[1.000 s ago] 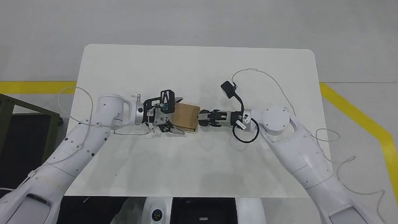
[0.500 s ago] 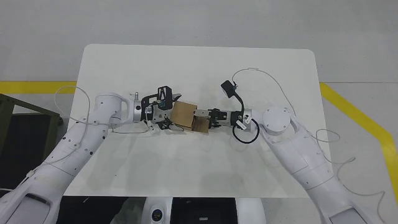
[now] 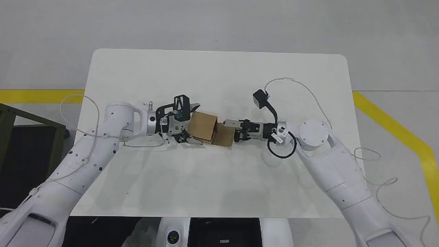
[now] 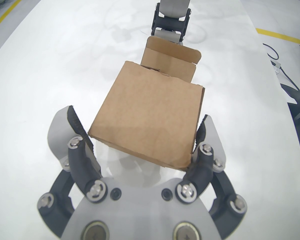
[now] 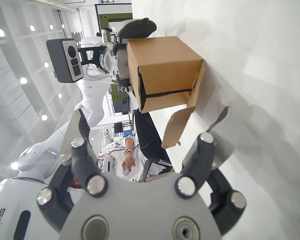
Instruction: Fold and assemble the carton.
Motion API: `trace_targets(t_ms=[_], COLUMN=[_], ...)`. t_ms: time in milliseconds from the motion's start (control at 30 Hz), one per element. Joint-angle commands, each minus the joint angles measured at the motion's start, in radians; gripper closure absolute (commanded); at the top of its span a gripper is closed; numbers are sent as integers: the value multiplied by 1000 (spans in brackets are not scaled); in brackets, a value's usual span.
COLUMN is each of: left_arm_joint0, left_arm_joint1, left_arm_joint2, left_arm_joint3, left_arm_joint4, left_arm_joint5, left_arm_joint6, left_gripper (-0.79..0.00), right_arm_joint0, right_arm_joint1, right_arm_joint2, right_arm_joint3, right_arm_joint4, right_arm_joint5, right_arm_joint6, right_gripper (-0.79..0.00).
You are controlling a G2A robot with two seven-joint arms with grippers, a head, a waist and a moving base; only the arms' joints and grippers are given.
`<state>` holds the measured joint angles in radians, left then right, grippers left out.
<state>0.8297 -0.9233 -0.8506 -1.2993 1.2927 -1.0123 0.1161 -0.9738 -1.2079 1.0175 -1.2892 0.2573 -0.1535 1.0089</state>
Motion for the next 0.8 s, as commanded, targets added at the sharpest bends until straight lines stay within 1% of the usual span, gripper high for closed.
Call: trace_targets(t_ms=[0,100,200,367,500,567,767], left_arm_joint0=[0,0,0,0,0,0,0], left_arm_joint1=[0,0,0,0,0,0,0], left_arm_joint2=[0,0,0,0,0,0,0], left_arm_joint3=[0,0,0,0,0,0,0], left_arm_joint4=[0,0,0,0,0,0,0], left_arm_joint5=[0,0,0,0,0,0,0], left_arm_joint6=[0,0,0,0,0,0,0], left_gripper=[-785,-785,-785,-785,-785,-785,-785], right_arm_joint0=[-3,-13,-26,-54,-64,-68,-73], right_arm_joint1=[1,3,6,10,12,12,11], right_arm_joint2=[1,8,18,34,36,36,27], right_arm_joint3=[0,-1,-8,-22,-32,-35,-41], right_arm_joint4=[-1,3,13,46,44,45,42], right_arm_joint5=[1,2,1,-7,-6,-4,4], right_arm_joint6=[1,0,-2,-7,-9,-13,-21], right_gripper=[-376,-345,-354,-317,-299,-277,-259])
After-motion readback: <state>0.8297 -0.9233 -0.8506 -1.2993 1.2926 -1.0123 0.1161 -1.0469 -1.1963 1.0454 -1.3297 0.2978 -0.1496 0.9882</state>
